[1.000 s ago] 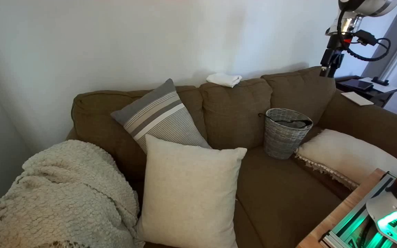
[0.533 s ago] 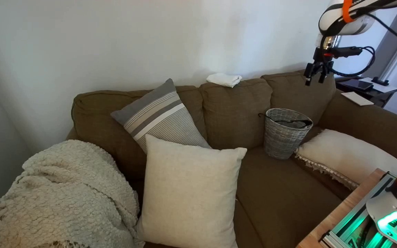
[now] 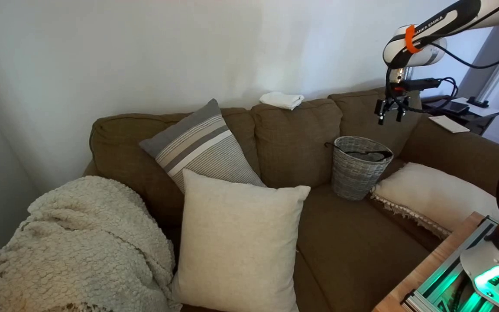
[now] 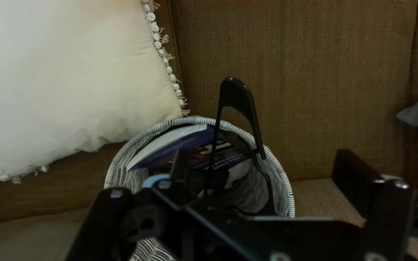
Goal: Take the hanger out of the bucket
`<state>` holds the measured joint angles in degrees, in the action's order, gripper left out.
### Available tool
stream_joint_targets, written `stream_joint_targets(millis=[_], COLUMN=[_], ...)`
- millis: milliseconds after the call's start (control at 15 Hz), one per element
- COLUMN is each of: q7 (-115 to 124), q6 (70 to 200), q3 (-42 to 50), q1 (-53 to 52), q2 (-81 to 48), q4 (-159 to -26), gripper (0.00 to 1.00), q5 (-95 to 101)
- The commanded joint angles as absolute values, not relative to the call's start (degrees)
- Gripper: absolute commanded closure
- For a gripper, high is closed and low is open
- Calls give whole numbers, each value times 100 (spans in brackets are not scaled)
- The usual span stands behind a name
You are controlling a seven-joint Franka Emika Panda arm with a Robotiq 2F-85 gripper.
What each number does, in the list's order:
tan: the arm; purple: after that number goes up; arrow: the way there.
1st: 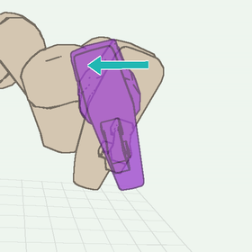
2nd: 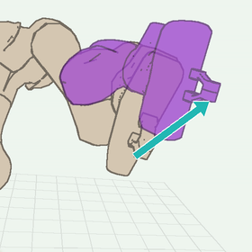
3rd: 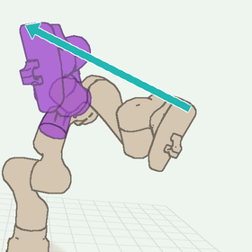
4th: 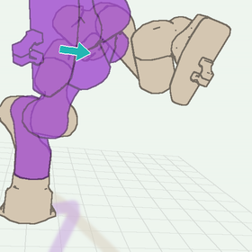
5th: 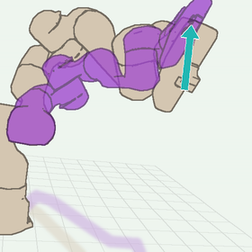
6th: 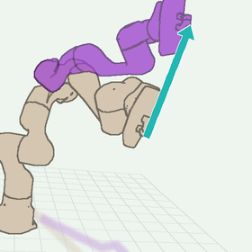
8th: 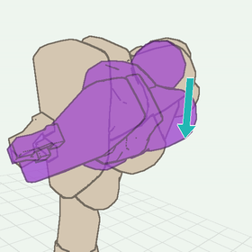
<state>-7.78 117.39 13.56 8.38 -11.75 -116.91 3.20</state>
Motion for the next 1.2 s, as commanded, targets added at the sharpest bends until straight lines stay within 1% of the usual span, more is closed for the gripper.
stream_joint_targets(millis=[0, 133, 533, 600, 667, 733, 867, 1000, 1133], q7=[-314, -399, -673, -611, -534, -442, -386, -461, -454], q6=[12194, 12721, 12474, 12440, 12386, 12247, 11853, 11489, 11010], q3=[1262, 1227, 877, 864, 864, 889, 903, 872, 882], q1=[945, 1009, 1186, 1175, 1157, 1127, 1112, 1121, 1098], q2=[-1307, -1713, -2879, -3013, -3097, -3197, -3301, -3379, -3476], q4=[-11652, -11519, -10948, -10828, -10787, -10687, -10552, -10422, -10243], gripper=[0, 0, 0, 4, 12, 23, 36, 54, 65], q5=[374, 282, -269, -236, -198, -125, -62, -56, 21])
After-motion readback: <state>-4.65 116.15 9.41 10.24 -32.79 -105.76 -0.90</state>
